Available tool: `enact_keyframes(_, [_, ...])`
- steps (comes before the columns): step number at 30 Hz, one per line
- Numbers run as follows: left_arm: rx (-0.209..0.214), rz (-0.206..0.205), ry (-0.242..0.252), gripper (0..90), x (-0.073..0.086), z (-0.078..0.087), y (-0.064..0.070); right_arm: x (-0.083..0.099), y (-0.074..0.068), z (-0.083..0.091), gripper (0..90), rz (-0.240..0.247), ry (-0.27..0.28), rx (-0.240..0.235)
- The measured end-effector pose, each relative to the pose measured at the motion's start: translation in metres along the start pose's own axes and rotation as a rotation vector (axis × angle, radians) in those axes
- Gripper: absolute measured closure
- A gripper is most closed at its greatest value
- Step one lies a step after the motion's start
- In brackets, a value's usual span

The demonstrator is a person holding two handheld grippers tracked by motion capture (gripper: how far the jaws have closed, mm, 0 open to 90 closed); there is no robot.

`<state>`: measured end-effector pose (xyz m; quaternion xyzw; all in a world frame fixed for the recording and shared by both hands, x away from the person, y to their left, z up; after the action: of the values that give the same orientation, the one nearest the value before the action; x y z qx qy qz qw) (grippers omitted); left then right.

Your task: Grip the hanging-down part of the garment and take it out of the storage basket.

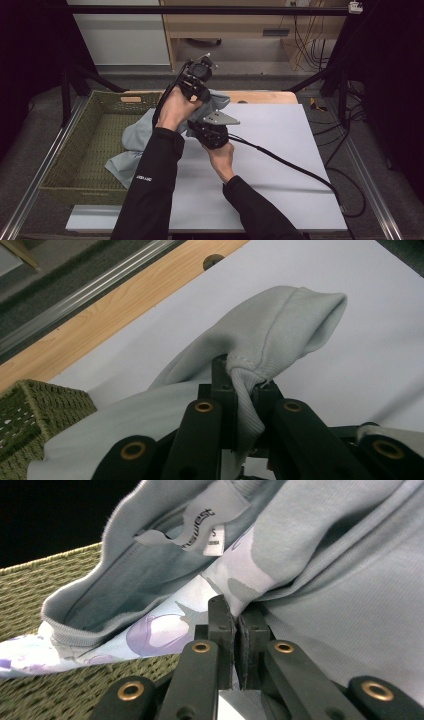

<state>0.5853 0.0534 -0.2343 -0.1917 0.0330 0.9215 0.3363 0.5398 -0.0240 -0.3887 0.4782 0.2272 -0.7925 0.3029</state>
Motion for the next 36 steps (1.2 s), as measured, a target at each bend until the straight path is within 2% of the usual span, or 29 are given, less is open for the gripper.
enact_keyframes(1, [-0.002, 0.003, 0.005, 84.6, -0.001, 0.000, 0.001, 0.001, 0.001, 0.002, 87.9, 0.027, 0.007, -0.001])
enact_keyframes(3, [0.001, 0.001, 0.008, 84.5, -0.001, 0.000, 0.002, 0.002, -0.001, 0.007, 88.0, -0.002, 0.000, -0.008])
enact_keyframes(4, [0.000, 0.001, 0.008, 84.5, -0.001, 0.001, 0.002, 0.003, -0.001, 0.011, 88.0, 0.009, 0.010, -0.013])
enact_keyframes(5, [0.001, 0.004, 0.011, 84.6, -0.002, 0.001, 0.003, 0.004, -0.002, 0.016, 88.0, -0.020, 0.004, -0.018])
enact_keyframes(6, [0.000, 0.003, 0.008, 84.6, -0.002, 0.001, 0.003, 0.004, -0.002, 0.016, 88.0, -0.020, 0.004, -0.018])
enact_keyframes(7, [-0.002, 0.000, 0.006, 84.6, -0.002, 0.001, 0.003, 0.005, 0.000, 0.019, 88.0, 0.009, 0.011, -0.018])
enact_keyframes(12, [-0.008, -0.003, -0.002, 84.5, -0.002, 0.001, 0.002, 0.009, 0.000, 0.033, 88.1, 0.014, 0.030, -0.022])
enact_keyframes(13, [-0.010, 0.000, 0.001, 84.6, -0.002, 0.001, 0.002, 0.010, 0.002, 0.036, 88.1, 0.034, 0.043, -0.020])
enact_keyframes(14, [-0.009, 0.001, 0.001, 84.5, -0.002, 0.001, 0.002, 0.010, 0.001, 0.039, 88.1, 0.020, 0.046, -0.021])
enact_keyframes(16, [-0.009, 0.003, 0.007, 84.5, -0.002, 0.002, 0.003, 0.010, 0.002, 0.047, 88.1, 0.039, 0.056, -0.012])
enact_keyframes(21, [-0.003, 0.002, 0.014, 84.5, -0.004, 0.003, 0.005, 0.007, 0.007, 0.068, 88.1, 0.051, 0.074, -0.004])
enact_keyframes(22, [-0.002, -0.001, 0.013, 84.6, -0.005, 0.003, 0.006, 0.007, 0.009, 0.077, 88.1, 0.067, 0.075, 0.003])
enact_keyframes(29, [-0.013, -0.016, 0.006, 84.6, -0.009, 0.004, 0.016, 0.008, 0.015, 0.095, 88.1, 0.089, 0.072, 0.031])
enact_keyframes(32, [-0.011, -0.019, 0.012, 84.6, -0.010, 0.005, 0.019, 0.008, 0.020, 0.104, 88.1, 0.075, 0.076, 0.033])
enact_keyframes(36, [0.001, -0.025, 0.019, 84.6, -0.010, 0.009, 0.021, 0.006, 0.024, 0.117, 88.1, 0.090, 0.086, 0.051])
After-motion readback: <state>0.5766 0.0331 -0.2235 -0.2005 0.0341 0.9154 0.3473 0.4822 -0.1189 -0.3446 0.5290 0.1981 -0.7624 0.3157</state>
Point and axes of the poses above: each handheld gripper's, and its own axes: z roughly backward along the jaws, x roughly out of its underside, y roughly to its right, the point moved 1 cm from there along -z, roughly forward along the jaws, and after that the axes turned 12 degrees about -y, right-handed, at the moved point
